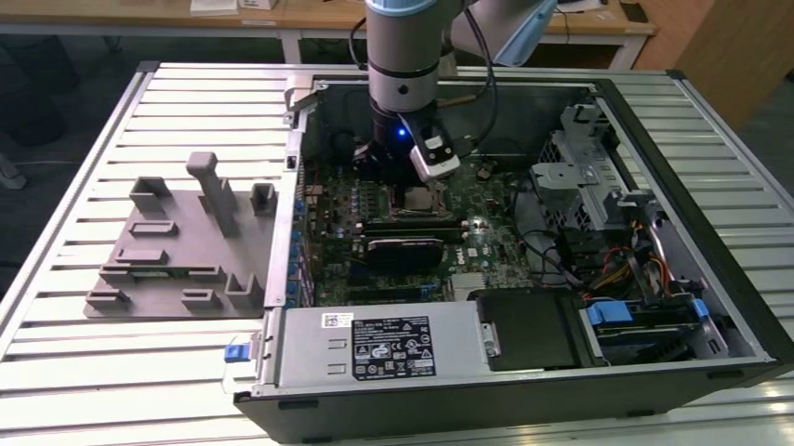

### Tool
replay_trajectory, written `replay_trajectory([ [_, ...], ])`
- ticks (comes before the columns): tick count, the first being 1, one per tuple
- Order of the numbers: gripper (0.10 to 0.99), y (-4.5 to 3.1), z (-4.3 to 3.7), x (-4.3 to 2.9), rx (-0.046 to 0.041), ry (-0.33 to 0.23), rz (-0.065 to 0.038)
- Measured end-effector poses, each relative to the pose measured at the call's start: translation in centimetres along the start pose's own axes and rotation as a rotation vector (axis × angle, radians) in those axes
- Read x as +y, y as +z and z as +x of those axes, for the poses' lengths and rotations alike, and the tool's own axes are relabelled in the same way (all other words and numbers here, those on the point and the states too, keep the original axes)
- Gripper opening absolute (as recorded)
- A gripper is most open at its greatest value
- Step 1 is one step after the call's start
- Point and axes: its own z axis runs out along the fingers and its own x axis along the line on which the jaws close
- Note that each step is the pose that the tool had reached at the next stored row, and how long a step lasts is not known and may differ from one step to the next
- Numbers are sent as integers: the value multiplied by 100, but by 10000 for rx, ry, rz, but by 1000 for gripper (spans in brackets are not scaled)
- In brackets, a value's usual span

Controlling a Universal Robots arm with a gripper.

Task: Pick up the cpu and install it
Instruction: 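Close the cpu cover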

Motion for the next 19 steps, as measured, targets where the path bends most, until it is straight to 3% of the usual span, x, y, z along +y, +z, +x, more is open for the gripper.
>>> replay_trajectory([
  [7, 106, 1, 25, -1, -1, 0, -8],
  [15, 106, 3, 30, 2, 7, -17, -125],
  [19, 106, 9, 24, 2, 7, -67, -134],
])
